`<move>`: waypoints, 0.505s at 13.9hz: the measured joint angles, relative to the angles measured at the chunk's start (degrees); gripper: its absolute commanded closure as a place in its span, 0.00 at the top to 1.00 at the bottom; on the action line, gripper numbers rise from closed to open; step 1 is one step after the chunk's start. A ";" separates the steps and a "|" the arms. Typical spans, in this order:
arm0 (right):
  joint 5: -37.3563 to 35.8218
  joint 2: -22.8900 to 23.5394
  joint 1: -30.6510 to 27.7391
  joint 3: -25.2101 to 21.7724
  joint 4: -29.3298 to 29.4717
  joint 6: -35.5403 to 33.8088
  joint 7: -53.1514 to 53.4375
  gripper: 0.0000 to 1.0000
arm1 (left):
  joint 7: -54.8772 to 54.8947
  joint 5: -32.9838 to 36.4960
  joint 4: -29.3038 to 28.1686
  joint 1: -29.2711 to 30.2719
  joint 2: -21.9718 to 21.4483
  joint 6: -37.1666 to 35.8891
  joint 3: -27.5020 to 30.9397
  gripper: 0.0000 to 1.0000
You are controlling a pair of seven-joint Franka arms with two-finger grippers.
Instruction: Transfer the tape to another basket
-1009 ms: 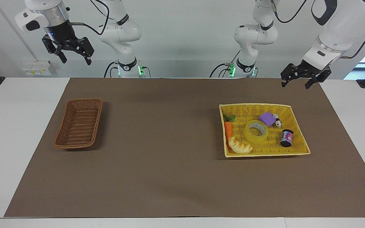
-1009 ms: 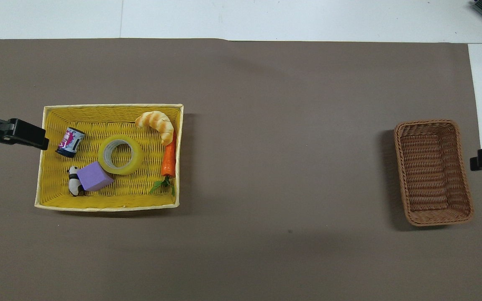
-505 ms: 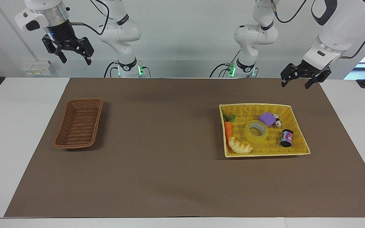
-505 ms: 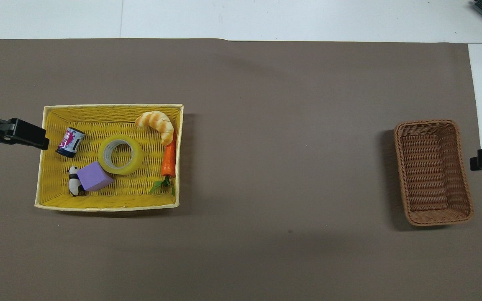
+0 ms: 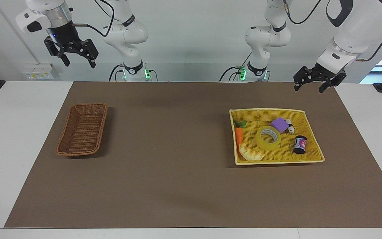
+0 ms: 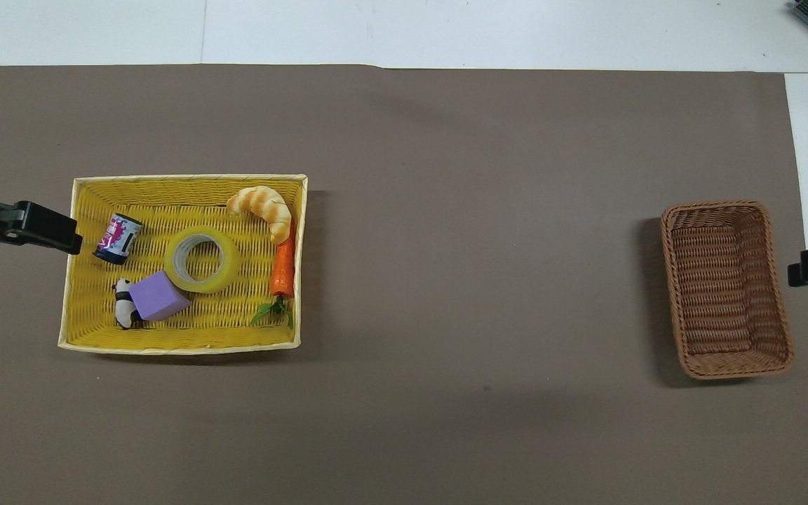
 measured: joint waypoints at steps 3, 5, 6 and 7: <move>0.00 0.00 0.00 0.00 0.00 0.00 0.00 1.00 | 0.00 0.00 -0.21 0.00 -0.13 -0.02 0.00 1.00; 0.00 0.00 0.00 0.00 0.00 0.00 0.00 1.00 | 0.00 0.00 -0.44 0.00 -0.31 -0.02 0.00 1.00; 0.00 0.00 0.00 0.00 0.00 0.00 0.00 1.00 | 0.00 0.00 -0.63 0.01 -0.40 0.05 0.01 1.00; 0.00 0.00 0.00 0.00 0.00 0.00 0.00 1.00 | 0.00 0.00 -0.77 0.01 -0.44 0.18 0.01 1.00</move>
